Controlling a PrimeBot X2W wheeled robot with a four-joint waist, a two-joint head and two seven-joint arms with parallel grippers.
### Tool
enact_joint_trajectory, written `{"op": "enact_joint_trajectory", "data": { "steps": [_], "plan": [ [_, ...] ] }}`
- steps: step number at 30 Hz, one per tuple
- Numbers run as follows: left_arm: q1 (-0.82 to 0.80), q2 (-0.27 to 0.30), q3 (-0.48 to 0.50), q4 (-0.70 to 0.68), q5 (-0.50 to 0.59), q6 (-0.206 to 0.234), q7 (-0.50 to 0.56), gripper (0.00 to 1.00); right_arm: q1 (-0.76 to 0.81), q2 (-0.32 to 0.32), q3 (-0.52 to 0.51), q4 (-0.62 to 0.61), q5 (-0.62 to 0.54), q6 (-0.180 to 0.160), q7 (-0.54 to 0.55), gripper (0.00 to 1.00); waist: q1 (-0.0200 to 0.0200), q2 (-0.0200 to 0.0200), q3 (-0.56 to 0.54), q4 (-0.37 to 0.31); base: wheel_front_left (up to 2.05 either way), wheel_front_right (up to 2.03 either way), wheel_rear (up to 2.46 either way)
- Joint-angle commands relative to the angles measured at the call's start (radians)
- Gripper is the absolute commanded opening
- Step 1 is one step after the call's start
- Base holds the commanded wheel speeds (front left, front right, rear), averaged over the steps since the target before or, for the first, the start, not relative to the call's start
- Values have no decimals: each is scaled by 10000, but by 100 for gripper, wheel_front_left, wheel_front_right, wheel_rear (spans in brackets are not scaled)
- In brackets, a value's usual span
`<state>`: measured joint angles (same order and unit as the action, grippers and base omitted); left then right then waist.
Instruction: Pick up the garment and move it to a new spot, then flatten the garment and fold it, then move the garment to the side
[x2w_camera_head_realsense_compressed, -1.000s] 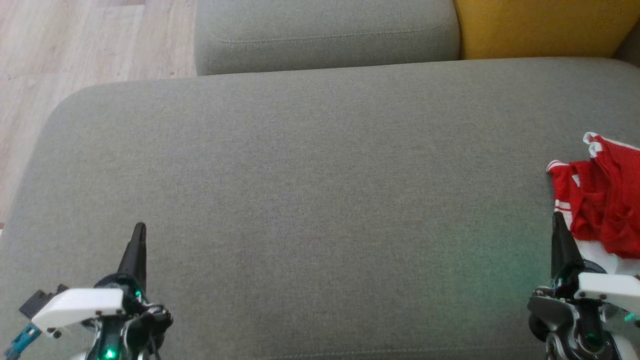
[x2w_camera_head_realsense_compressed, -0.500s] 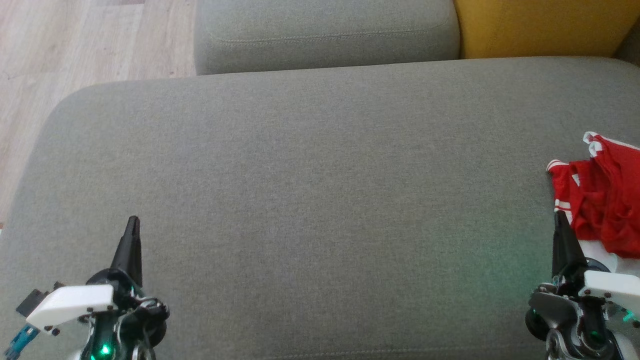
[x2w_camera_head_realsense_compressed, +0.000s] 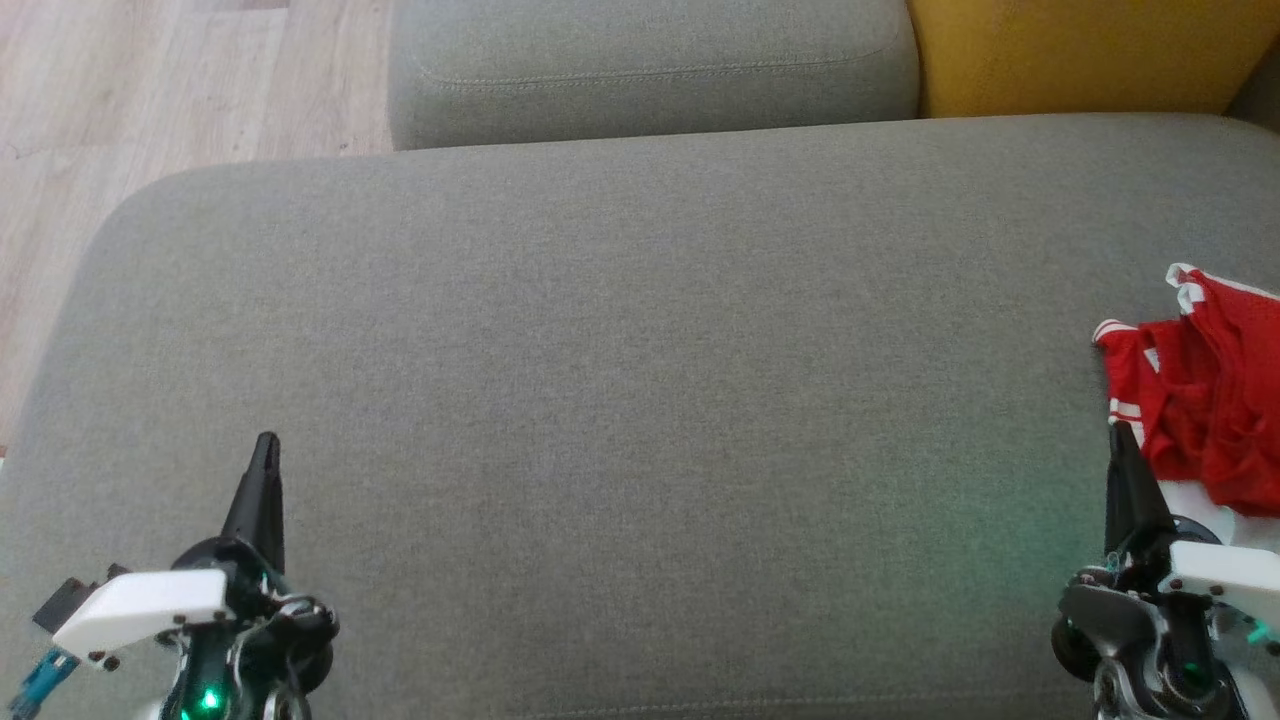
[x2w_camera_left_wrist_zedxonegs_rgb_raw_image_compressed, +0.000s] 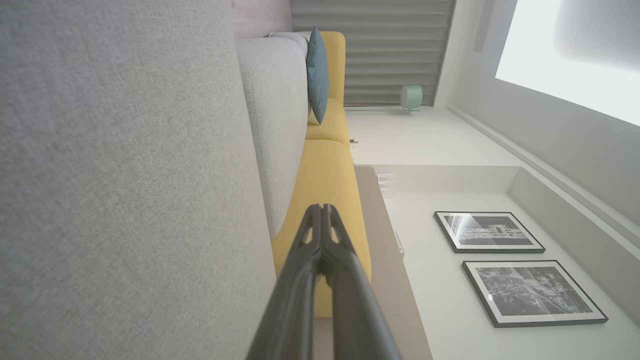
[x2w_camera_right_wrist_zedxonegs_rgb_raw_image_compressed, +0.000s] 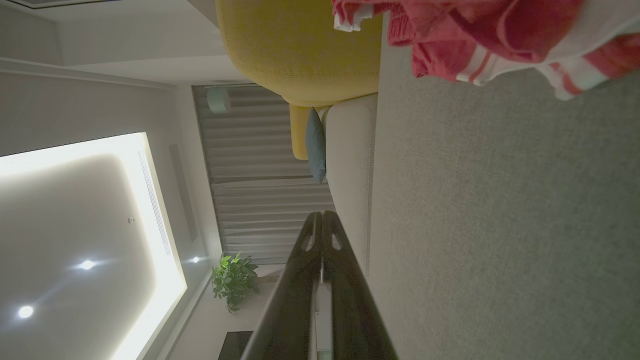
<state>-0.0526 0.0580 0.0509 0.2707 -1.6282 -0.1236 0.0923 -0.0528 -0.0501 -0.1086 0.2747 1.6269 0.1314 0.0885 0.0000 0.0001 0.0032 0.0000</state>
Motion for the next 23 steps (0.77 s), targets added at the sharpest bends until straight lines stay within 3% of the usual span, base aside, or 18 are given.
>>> {"op": "enact_joint_trajectory", "data": {
  "steps": [1, 23],
  "plan": [
    [-537, 72, 425, -262, 27, -71, 45, 0, -531, -165, 173, -312, 4, -7, 66, 0, 0, -1, 0, 0, 0, 0, 0],
    [-541, 34, 479, -260, 72, -71, 88, 0, -536, -124, 115, -308, -45, -7, 114, 0, 0, -1, -1, 0, 0, 0, 0]
  ]
}}
